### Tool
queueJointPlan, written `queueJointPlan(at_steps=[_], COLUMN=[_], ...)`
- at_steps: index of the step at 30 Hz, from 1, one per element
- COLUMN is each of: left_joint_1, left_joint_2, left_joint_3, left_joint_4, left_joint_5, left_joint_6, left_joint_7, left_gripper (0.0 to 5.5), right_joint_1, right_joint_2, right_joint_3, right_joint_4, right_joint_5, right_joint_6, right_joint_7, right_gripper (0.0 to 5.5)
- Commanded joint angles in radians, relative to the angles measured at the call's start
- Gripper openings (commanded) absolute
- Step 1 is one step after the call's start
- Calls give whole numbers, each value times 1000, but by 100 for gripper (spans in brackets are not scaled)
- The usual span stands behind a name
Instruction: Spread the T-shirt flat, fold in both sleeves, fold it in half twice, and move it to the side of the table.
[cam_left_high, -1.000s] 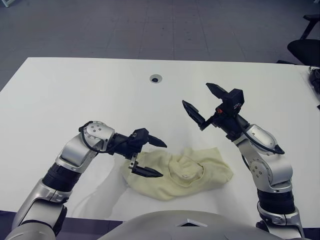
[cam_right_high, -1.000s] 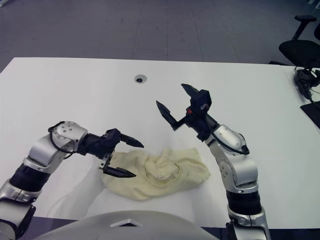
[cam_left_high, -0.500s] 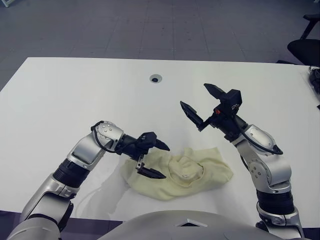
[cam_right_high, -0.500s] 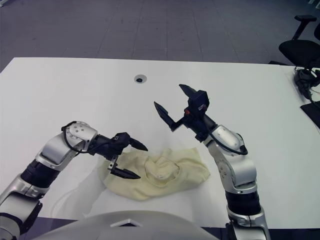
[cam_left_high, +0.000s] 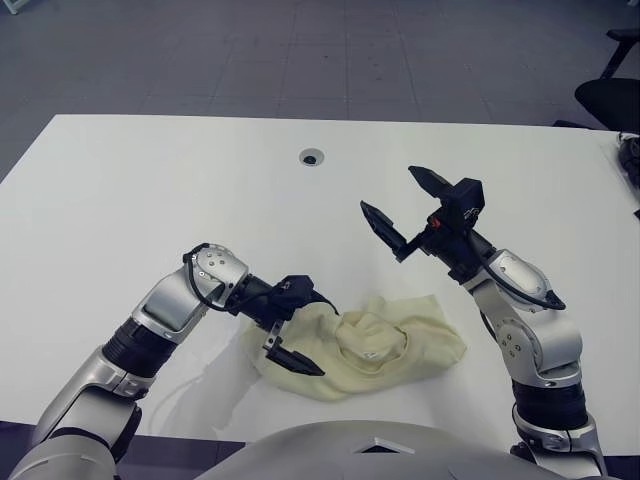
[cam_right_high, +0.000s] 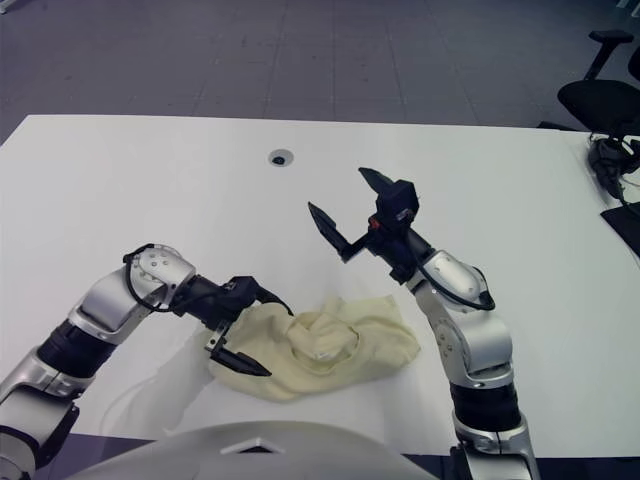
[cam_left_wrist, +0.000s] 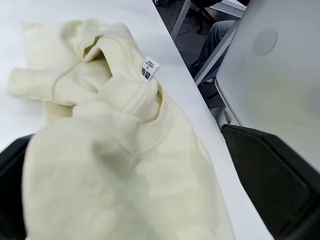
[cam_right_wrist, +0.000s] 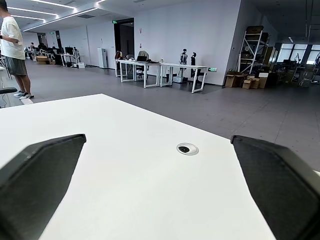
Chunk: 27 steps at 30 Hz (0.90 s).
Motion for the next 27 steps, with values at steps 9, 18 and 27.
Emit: queueJointPlan(at_steps=[9,18,27], left_joint_1=[-18,-32,3], left_joint_2=[8,-32,34], left_joint_3=[60,61,1], left_joint_4=[-23,40,20], left_joint_5=[-57,11,61], left_joint_6=[33,-37,-89], left_joint_7=[6,77,10], left_gripper=[538,538,538], right_joint_1=[1,-4,-5], right_joint_2=[-1,-1,-2], right_joint_3=[5,9,12], right_joint_4=[-6,-8,-7], right_joint_5=[-8,-9,-9], right_joint_6=[6,11,8], right_joint_7=[-2,-3,-4], right_gripper=[540,540,540])
